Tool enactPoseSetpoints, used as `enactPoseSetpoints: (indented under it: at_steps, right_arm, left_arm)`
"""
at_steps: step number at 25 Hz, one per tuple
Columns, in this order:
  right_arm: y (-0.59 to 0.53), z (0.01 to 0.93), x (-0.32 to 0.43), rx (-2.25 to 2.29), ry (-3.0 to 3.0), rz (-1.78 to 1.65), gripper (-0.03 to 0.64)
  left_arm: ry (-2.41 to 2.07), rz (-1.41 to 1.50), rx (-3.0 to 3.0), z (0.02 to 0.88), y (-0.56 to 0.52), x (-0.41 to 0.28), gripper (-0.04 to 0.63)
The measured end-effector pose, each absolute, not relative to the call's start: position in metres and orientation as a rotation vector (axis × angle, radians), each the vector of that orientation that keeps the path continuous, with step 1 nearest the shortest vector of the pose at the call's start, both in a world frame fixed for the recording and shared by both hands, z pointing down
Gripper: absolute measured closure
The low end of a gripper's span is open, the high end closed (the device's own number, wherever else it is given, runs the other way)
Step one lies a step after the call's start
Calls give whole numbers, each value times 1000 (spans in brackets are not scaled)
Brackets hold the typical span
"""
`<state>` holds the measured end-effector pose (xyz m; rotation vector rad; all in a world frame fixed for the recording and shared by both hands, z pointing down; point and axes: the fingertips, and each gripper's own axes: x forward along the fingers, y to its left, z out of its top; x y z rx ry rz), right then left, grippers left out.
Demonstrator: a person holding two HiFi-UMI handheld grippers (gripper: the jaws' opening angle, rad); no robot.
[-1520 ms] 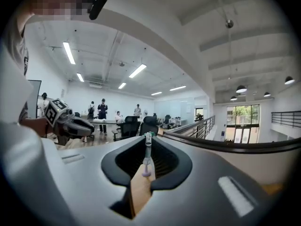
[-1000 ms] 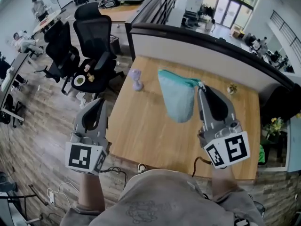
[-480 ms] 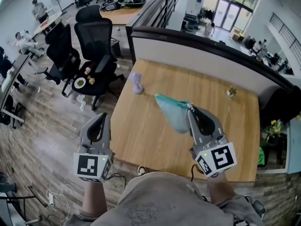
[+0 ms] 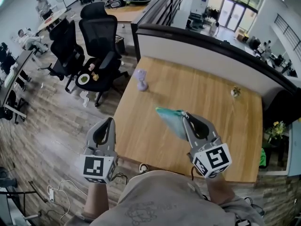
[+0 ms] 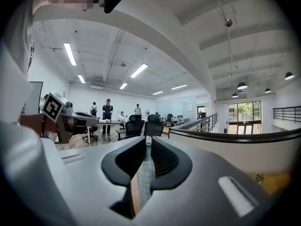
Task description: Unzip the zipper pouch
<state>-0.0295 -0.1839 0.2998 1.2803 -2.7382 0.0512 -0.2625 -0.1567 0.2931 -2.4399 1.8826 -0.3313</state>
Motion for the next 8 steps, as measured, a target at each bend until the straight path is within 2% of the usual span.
enactPoseSetpoints:
  at_steps: [8]
  right_arm:
    - [-178,300,-35,1256,-2738,47,572]
  left_arm:
    - [1872,-332,-2439,292,-150,-265,594]
